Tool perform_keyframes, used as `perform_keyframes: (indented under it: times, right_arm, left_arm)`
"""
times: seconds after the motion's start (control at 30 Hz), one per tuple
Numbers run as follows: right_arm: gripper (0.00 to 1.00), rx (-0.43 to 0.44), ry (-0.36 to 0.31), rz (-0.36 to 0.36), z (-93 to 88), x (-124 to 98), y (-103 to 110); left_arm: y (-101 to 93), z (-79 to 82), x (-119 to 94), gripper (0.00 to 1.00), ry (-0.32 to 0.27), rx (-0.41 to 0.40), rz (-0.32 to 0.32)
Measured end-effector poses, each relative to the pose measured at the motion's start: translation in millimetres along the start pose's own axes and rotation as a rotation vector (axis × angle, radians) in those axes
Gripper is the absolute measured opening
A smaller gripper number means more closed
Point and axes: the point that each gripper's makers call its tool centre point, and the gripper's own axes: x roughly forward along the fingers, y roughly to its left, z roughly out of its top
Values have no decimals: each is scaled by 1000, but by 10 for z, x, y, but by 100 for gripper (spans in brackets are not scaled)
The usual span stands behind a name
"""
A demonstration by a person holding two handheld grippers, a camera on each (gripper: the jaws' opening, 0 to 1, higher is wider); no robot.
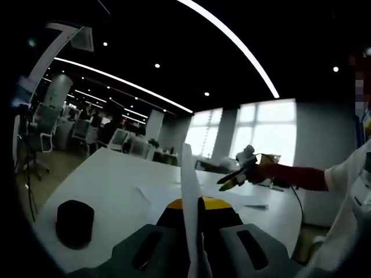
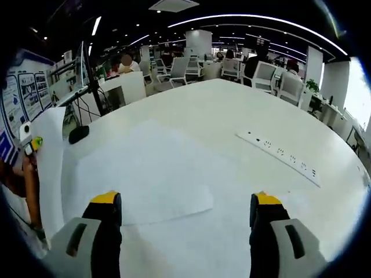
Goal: Organize the stack of printing papers by aligning and flattening the scattered papers on the table
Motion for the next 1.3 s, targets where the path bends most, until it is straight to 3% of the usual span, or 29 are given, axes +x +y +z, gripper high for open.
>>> perform_keyframes:
  times: [0.83,1.3]
  right_arm:
    - [90,-8,10,33,-68,232,94]
    - [90,-1,0,56,-59,395,151]
  left_arm:
    - [-20,4,-45,6,-13,1,8]
    - [69,40,-71,6,-18,-2,15]
